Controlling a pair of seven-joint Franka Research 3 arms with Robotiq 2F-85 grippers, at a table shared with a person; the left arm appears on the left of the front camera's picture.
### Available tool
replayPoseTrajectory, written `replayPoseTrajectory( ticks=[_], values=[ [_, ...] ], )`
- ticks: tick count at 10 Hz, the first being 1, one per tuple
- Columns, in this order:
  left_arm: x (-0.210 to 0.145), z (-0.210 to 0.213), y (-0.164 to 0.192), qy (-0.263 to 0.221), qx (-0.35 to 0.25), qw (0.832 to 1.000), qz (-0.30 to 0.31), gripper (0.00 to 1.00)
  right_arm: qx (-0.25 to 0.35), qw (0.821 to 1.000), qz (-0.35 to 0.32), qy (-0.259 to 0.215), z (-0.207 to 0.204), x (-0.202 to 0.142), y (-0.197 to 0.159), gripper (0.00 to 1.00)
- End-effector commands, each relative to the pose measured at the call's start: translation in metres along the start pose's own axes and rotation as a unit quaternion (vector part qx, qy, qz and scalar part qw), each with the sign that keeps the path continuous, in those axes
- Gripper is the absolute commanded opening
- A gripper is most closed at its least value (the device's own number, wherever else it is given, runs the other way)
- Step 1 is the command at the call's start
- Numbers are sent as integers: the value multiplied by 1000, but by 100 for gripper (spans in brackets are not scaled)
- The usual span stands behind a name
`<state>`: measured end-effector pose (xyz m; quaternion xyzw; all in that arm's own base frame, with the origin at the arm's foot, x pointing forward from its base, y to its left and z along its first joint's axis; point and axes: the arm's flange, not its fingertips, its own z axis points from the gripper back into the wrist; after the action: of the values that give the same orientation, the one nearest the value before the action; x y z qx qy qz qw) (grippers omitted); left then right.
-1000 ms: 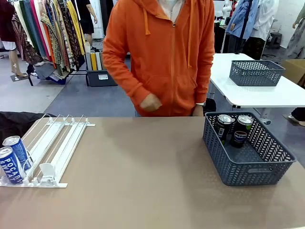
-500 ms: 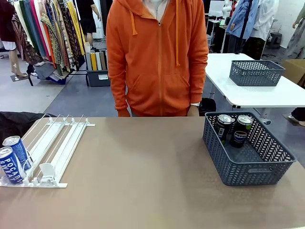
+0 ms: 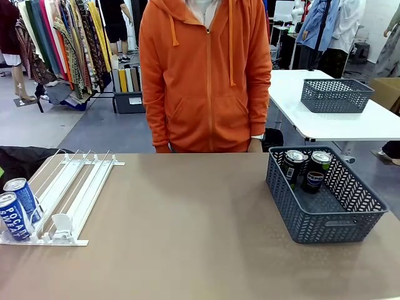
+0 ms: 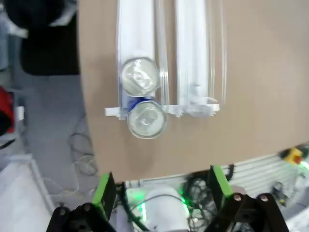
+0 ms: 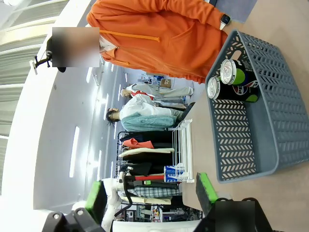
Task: Retrieve and store the cans from the dispenser.
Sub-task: Pick up one can from the Automatic Can Dispenser and place it in the middle of the table.
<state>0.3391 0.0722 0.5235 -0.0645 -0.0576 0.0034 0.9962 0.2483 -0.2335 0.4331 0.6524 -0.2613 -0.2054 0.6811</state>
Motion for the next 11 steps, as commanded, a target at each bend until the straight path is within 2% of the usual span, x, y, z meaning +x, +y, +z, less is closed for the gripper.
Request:
replayPoseTrajectory(
  ticks=[1,2,3,7,8,9,11],
  values=[
    [-2,-20,1,34,27,999,13,100,10,1000,3,-4,0,2,4,100],
    [2,-20,-4,28,-4,999,19,100,10,1000,3,-4,0,2,4,100],
    [1,-10,-3,14,26,1000,3,100,10,1000,3,-4,0,2,4,100],
    [2,-14,-5,19,17,1000,0,100,10,1000,3,-4,0,2,4,100],
    [8,-20,-8,-9,29,1000,7,100,10,1000,3,-4,0,2,4,100],
    [11,-28,-9,-18,23,1000,3,100,10,1000,3,-4,0,2,4,100],
    [12,-47,-5,8,6,1000,11,100,10,1000,3,-4,0,2,4,100]
  ],
)
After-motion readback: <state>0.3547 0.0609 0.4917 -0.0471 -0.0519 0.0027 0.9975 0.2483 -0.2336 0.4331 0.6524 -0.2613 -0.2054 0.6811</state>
